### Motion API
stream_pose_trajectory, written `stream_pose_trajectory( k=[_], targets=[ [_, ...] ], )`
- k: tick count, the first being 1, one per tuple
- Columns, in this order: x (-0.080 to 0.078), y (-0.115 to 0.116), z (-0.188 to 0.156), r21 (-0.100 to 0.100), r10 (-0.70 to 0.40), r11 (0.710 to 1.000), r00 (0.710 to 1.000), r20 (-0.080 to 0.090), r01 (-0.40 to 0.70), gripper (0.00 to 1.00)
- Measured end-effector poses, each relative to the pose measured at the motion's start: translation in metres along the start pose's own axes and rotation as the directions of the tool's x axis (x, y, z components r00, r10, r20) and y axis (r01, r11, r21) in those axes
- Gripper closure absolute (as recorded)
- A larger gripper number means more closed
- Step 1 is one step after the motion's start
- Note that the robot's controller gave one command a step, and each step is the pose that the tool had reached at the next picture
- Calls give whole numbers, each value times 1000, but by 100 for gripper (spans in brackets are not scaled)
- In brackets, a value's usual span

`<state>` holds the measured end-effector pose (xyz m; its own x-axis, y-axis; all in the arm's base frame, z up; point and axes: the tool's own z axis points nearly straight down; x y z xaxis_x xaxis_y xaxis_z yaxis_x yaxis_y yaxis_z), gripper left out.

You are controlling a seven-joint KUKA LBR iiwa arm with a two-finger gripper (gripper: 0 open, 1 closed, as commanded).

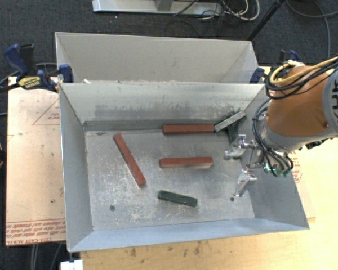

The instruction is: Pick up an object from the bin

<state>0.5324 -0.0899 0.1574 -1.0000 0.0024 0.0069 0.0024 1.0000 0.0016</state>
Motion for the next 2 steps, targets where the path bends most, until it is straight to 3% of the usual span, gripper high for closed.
stream_pose_trajectory(
  k=[1,2],
  targets=[
    [-2,0,-4,1,-3,1000,1000,8,3,0],
    [-71,41,61,3,-91,996,996,17,91,0]
  ],
)
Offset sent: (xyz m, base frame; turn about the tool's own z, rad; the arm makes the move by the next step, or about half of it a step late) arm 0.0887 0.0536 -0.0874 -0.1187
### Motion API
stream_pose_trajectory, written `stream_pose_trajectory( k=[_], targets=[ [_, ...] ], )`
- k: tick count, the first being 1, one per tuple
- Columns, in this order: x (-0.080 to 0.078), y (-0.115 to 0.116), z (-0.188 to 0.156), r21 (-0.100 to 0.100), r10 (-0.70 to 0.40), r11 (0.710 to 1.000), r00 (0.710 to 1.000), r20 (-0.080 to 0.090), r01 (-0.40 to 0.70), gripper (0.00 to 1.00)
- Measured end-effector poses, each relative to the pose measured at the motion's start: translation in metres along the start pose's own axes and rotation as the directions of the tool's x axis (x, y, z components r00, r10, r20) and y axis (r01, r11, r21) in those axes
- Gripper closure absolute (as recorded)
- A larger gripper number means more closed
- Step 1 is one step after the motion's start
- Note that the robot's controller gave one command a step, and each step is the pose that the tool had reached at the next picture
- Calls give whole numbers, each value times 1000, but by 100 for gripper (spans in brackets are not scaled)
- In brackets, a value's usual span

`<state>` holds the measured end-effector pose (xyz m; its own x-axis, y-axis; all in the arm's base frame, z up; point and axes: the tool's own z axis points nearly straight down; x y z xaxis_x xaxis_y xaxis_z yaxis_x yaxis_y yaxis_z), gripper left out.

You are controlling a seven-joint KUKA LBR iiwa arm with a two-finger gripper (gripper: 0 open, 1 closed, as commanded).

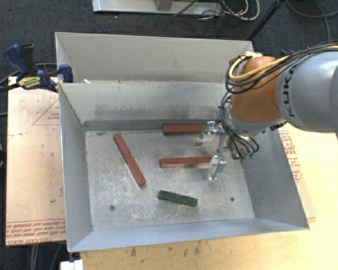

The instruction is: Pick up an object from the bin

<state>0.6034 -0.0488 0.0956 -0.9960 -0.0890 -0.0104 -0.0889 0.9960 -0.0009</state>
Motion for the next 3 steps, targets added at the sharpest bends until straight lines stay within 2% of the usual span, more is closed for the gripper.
stream_pose_trajectory(
  k=[1,2,3],
  targets=[
    [-3,24,-2,-2,-91,996,996,-10,91,0],
    [1,36,-39,-3,-95,995,995,-6,95,0],
    [-8,28,21,-3,-46,999,999,-3,46,0]
  ],
)
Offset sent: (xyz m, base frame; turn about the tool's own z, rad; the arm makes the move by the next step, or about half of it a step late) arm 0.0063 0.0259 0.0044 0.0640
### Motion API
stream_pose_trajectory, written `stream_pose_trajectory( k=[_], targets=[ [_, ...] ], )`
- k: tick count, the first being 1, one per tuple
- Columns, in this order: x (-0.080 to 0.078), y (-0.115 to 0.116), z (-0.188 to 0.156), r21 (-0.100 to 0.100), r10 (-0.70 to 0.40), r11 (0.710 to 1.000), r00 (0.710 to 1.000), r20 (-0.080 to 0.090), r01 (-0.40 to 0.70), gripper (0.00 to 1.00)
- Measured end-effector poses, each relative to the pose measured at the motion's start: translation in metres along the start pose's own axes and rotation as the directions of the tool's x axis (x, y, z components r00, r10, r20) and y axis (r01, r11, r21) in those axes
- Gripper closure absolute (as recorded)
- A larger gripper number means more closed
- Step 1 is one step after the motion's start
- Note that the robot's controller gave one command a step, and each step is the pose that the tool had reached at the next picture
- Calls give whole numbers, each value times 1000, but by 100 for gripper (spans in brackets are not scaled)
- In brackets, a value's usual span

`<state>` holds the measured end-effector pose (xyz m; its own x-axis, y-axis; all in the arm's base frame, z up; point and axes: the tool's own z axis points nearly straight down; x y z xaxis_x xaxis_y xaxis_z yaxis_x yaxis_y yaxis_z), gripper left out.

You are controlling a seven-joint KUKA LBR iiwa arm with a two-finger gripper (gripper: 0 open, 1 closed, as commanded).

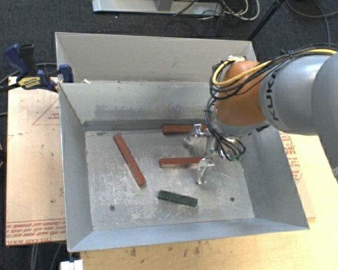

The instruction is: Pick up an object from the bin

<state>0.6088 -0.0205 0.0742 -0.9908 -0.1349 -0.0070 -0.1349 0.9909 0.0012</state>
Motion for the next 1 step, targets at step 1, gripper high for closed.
stream_pose_trajectory(
  k=[1],
  targets=[
    [-19,-6,-5,1,-47,999,999,10,47,100]
  ],
)
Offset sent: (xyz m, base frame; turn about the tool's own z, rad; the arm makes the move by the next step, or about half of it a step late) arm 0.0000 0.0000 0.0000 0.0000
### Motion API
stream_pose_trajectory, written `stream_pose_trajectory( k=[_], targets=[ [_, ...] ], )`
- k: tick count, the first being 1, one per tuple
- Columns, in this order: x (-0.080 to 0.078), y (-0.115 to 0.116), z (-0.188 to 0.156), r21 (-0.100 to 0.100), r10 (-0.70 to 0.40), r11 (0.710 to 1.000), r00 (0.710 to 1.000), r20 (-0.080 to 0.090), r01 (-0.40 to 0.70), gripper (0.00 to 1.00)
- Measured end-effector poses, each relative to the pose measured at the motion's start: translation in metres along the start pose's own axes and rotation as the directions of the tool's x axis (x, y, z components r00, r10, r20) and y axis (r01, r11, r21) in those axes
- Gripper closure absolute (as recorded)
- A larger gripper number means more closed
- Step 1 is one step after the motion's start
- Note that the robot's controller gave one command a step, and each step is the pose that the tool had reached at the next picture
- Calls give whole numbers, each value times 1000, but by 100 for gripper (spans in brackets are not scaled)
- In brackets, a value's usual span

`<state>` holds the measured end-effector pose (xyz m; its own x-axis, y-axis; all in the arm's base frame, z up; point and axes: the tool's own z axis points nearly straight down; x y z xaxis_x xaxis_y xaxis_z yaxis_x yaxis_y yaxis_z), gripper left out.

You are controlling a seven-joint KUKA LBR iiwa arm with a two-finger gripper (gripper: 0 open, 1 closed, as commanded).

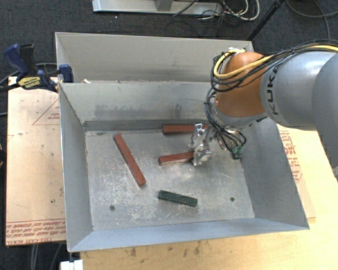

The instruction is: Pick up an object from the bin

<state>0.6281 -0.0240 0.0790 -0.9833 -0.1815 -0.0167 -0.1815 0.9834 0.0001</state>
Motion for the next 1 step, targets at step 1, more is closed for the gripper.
stream_pose_trajectory(
  k=[1],
  targets=[
    [0,0,0,0,0,1000,1000,0,0,100]
  ],
)
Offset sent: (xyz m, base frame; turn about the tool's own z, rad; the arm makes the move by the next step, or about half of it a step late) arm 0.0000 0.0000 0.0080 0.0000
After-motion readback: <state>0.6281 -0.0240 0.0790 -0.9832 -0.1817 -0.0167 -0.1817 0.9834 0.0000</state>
